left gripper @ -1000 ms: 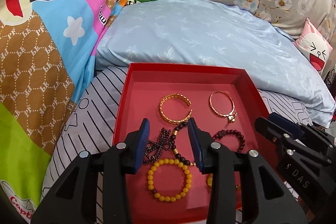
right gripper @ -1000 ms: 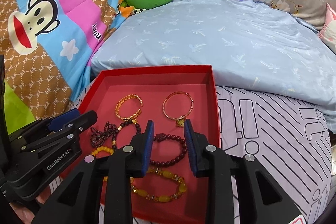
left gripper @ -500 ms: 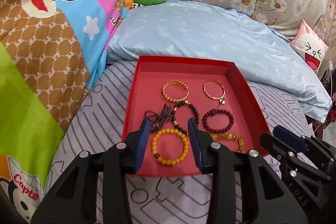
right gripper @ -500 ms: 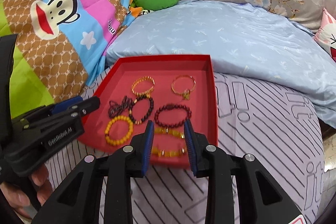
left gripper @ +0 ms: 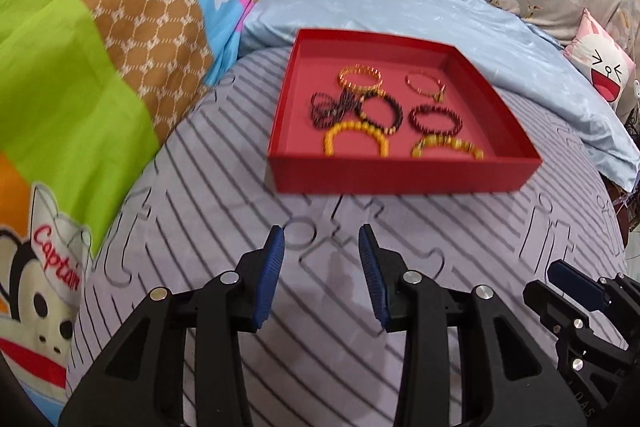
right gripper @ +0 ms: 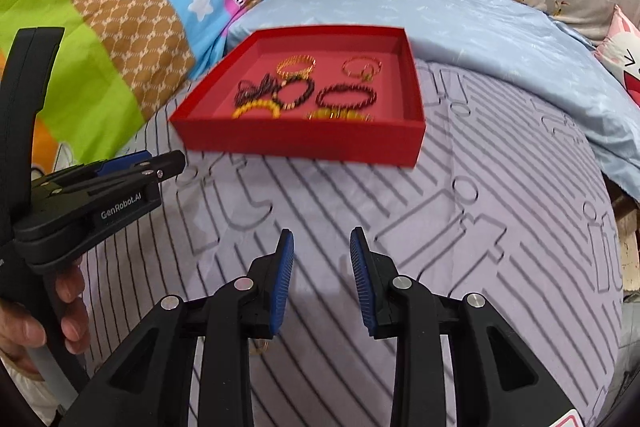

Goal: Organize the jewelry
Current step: 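Withdraw both grippers from the tray toward the gold earrings, then grasp a gold hoop earring with the right gripper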

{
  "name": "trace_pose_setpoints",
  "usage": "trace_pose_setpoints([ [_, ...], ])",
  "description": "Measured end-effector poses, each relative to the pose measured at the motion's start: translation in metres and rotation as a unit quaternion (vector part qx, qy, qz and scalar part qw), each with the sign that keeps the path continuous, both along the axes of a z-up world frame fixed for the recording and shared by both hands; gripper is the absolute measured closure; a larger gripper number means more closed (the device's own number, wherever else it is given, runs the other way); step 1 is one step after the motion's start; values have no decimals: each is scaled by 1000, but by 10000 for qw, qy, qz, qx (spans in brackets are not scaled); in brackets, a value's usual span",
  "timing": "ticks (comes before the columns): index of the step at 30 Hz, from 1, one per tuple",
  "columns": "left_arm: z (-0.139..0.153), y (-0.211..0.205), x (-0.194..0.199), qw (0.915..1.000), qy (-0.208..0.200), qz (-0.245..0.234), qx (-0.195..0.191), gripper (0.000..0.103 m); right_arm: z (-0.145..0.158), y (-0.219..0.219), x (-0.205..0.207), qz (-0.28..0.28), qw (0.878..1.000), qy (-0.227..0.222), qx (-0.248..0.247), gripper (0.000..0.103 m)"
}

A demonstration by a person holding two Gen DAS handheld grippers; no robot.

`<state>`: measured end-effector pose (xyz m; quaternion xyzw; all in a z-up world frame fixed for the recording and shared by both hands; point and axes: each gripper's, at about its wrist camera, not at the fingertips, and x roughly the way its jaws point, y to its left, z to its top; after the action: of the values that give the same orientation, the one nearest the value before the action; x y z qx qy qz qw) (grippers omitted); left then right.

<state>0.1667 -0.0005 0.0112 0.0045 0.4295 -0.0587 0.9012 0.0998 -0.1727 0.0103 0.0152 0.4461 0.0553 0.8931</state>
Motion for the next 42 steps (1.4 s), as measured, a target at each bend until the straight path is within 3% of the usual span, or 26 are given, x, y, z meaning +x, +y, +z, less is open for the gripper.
trace_pose_setpoints([
  [9, -21, 13, -45, 9997, 181, 17, 162, 66, -24, 17, -34, 197, 9993, 282, 123, 74],
  [18, -35, 20, -70, 9990, 406, 7, 185, 65, -34, 30, -39, 320, 9989, 347, 82, 74],
  [24, -37, 21, -77, 9989, 416, 0, 196, 65, -36, 34, -36, 354, 9989, 308, -33, 74],
  [28, -36, 19, -78, 9990, 403, -16, 200, 60, -37, 39, -37, 410, 9985, 235, -257, 83],
  [30, -35, 17, -79, 9990, 389, -55, 193, 60, -37, 37, -38, 395, 9987, 235, -226, 87],
  [42, -35, -11, -86, 9979, 389, -504, 137, 56, -35, 9, -48, 59, 9996, 290, 2, 87],
])
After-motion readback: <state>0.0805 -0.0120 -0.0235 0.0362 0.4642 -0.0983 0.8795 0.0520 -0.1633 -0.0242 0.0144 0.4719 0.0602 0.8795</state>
